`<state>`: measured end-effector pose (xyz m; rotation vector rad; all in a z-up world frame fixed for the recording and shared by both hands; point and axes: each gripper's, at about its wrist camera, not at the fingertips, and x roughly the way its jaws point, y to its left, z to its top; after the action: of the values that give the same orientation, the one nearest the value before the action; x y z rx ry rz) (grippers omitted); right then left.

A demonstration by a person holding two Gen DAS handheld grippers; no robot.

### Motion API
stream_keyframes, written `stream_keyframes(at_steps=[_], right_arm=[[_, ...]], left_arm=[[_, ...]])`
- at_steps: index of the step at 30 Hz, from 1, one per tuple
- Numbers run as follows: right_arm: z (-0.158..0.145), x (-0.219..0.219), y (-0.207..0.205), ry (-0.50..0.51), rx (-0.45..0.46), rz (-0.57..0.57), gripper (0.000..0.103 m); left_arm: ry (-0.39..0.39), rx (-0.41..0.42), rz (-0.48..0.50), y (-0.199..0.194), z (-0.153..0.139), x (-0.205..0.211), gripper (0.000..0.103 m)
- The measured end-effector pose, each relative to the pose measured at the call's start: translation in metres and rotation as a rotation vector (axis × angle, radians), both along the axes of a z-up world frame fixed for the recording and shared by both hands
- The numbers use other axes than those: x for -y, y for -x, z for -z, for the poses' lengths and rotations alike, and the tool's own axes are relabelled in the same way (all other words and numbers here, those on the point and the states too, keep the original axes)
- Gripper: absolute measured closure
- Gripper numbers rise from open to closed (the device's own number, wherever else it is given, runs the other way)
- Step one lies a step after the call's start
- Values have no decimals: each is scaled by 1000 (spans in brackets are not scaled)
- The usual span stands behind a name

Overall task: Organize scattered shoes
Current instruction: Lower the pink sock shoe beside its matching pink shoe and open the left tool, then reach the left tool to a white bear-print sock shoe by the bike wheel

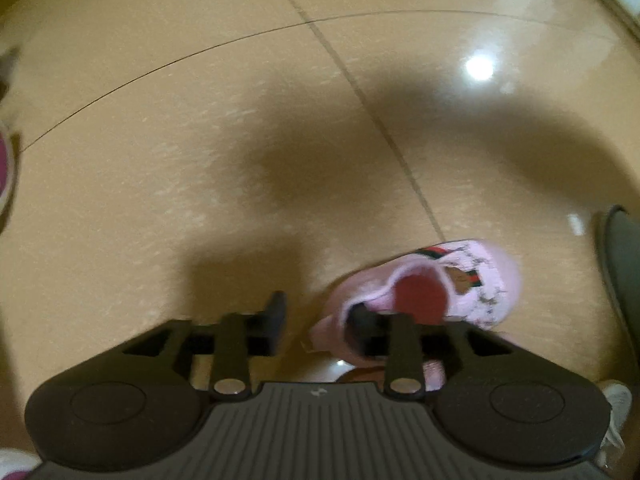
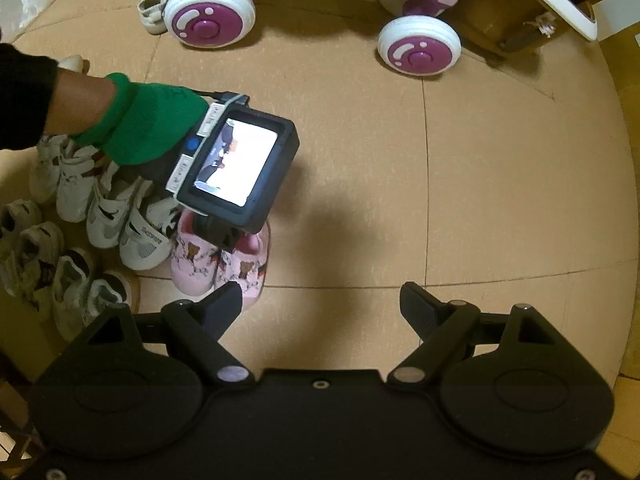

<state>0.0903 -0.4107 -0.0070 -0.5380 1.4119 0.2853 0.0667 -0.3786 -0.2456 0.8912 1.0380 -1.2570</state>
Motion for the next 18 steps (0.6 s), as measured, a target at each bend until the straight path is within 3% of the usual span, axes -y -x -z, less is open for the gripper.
stream_keyframes(at_steps=[4, 8, 18], right_arm=[[-10, -11, -14, -15, 70, 19, 16], [-25, -30, -29, -107, 145, 46, 16], [-43, -99, -42, -135, 220, -51, 16]], left_arm=[[42, -22, -65, -10, -25, -28, 49], [87, -45, -188, -27, -50, -71, 49], [122, -60, -548, -81, -91, -259, 49]])
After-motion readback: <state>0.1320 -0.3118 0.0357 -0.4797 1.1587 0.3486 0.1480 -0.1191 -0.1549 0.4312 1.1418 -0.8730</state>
